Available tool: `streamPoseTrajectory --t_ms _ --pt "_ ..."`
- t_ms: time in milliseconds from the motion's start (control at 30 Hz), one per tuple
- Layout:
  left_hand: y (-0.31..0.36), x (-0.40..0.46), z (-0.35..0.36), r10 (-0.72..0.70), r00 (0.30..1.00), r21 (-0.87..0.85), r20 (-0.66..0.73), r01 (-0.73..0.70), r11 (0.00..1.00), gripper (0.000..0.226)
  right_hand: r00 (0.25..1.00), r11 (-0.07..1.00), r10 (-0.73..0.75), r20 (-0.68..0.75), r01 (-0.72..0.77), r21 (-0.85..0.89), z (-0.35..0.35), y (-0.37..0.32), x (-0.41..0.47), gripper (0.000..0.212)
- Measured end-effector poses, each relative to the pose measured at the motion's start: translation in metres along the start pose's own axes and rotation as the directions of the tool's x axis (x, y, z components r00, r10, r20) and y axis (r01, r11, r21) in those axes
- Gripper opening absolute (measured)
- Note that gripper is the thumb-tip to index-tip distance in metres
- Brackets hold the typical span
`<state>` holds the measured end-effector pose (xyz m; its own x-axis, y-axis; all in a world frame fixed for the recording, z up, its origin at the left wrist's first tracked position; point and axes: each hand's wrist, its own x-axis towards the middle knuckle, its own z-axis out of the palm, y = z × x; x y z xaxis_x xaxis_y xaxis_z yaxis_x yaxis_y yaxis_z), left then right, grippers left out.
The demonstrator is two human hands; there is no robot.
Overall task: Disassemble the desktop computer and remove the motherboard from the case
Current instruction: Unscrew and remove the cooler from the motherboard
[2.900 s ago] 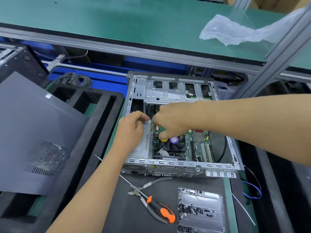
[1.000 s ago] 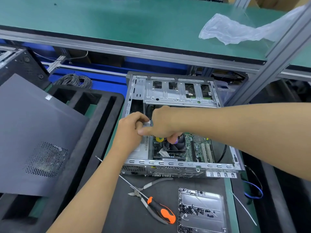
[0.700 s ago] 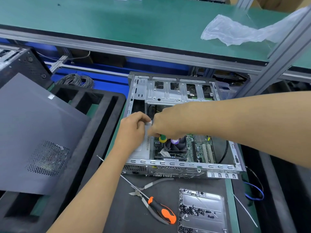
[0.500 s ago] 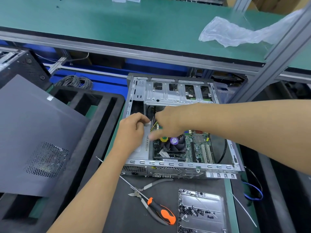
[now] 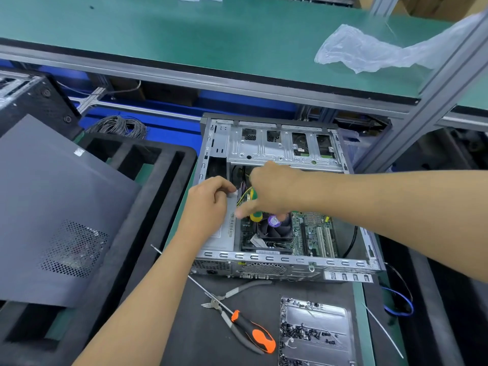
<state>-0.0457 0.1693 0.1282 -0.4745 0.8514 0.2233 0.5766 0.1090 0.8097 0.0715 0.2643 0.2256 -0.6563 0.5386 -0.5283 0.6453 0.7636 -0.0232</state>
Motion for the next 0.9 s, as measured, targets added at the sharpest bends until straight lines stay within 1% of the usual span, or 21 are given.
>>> streamPoseTrajectory --t_ms 67,100,133,200,233,267,300,333,367,400,433,500,533,600,667,700,733,767,800,833,900 --pt "-0.001 0.0 0.0 -0.003 1.0 0.006 -0.001 0.003 1.0 0.035 0.985 0.992 0.104 0.135 -0.111 0.051 -0.007 -0.001 0.0 0.071" --pt "-0.002 0.001 0.001 -0.003 1.0 0.012 -0.001 0.003 1.0 0.036 0.983 0.994 0.104 0.154 -0.109 0.019 -0.008 -0.001 0.0 0.068" --pt "-0.003 0.001 0.001 -0.002 1.0 0.016 -0.003 0.002 1.0 0.036 0.991 0.997 0.065 0.117 -0.059 -0.05 -0.007 -0.001 0.001 0.059" --pt "-0.003 0.001 0.001 0.004 1.0 0.014 -0.002 -0.004 1.0 0.036 0.99 0.954 -0.139 -0.017 0.129 -0.271 -0.005 -0.001 0.0 0.035" --pt "-0.002 0.001 0.001 0.007 1.0 0.013 0.0 -0.007 1.0 0.036 0.964 0.895 -0.264 -0.032 0.232 -0.38 -0.004 -0.001 -0.003 0.024" --pt "-0.001 0.001 0.001 0.007 1.0 0.013 0.003 -0.007 1.0 0.036 0.928 0.816 -0.374 0.006 0.332 -0.473 -0.004 -0.002 -0.006 0.018" --pt "-0.001 0.001 0.001 0.006 1.0 0.015 0.004 -0.006 1.0 0.036 0.893 0.735 -0.444 0.07 0.408 -0.542 -0.005 -0.003 -0.007 0.018" --pt "-0.001 0.001 0.0 0.005 1.0 0.018 0.004 -0.005 1.0 0.035 0.874 0.686 -0.471 0.116 0.446 -0.576 -0.005 -0.003 -0.008 0.021" --pt "-0.001 0.001 0.0 0.007 1.0 0.02 0.005 -0.007 1.0 0.035 0.877 0.691 -0.467 0.114 0.442 -0.572 -0.006 -0.003 -0.007 0.023" --pt "-0.002 0.001 0.001 0.008 1.0 0.02 0.006 -0.008 1.0 0.035 0.897 0.748 -0.435 0.076 0.407 -0.524 -0.007 -0.003 -0.008 0.027" --pt "-0.002 0.0 0.001 0.01 1.0 0.018 0.007 -0.01 1.0 0.035 0.928 0.837 -0.37 0.034 0.349 -0.421 -0.007 -0.003 -0.008 0.033" --pt "-0.001 0.0 0.001 0.007 1.0 0.006 0.003 -0.007 1.0 0.035 0.986 0.978 -0.165 0.038 0.168 -0.123 -0.007 -0.002 -0.007 0.055" --pt "-0.001 0.0 0.001 0.001 1.0 -0.005 0.001 -0.001 1.0 0.034 0.995 0.998 -0.066 0.071 0.065 0.012 -0.006 -0.002 -0.005 0.065" --pt "-0.002 0.001 0.001 -0.002 1.0 -0.011 0.008 0.002 1.0 0.032 0.986 0.971 0.078 0.147 -0.108 0.212 -0.007 -0.005 -0.001 0.075" --pt "-0.002 0.0 0.002 0.012 1.0 0.008 0.012 -0.013 1.0 0.032 0.964 0.942 0.146 0.221 -0.204 0.267 -0.01 -0.007 -0.001 0.069" --pt "-0.002 0.0 0.001 0.007 1.0 0.012 0.007 -0.007 1.0 0.033 0.969 0.966 0.133 0.209 -0.174 0.192 -0.011 -0.006 -0.001 0.062" --pt "-0.002 0.0 0.001 -0.002 1.0 0.012 0.001 0.002 1.0 0.034 0.986 0.995 0.075 0.15 -0.084 0.053 -0.012 -0.004 -0.003 0.051" --pt "-0.002 0.0 0.0 -0.008 1.0 0.014 -0.002 0.008 1.0 0.035 0.997 0.993 -0.027 0.074 0.036 -0.115 -0.009 -0.003 -0.005 0.041" --pt "-0.002 0.0 0.001 -0.008 1.0 0.015 -0.001 0.008 1.0 0.035 0.988 0.945 -0.15 0.034 0.154 -0.289 -0.006 -0.004 -0.007 0.032" --pt "-0.001 0.001 0.001 -0.006 1.0 0.017 -0.001 0.006 1.0 0.035 0.959 0.856 -0.283 0.031 0.267 -0.442 -0.002 -0.006 -0.01 0.026" --pt "-0.001 0.001 0.001 -0.012 1.0 0.018 -0.003 0.012 1.0 0.036 0.858 0.61 -0.501 0.114 0.443 -0.657 0.004 -0.011 -0.011 0.021"
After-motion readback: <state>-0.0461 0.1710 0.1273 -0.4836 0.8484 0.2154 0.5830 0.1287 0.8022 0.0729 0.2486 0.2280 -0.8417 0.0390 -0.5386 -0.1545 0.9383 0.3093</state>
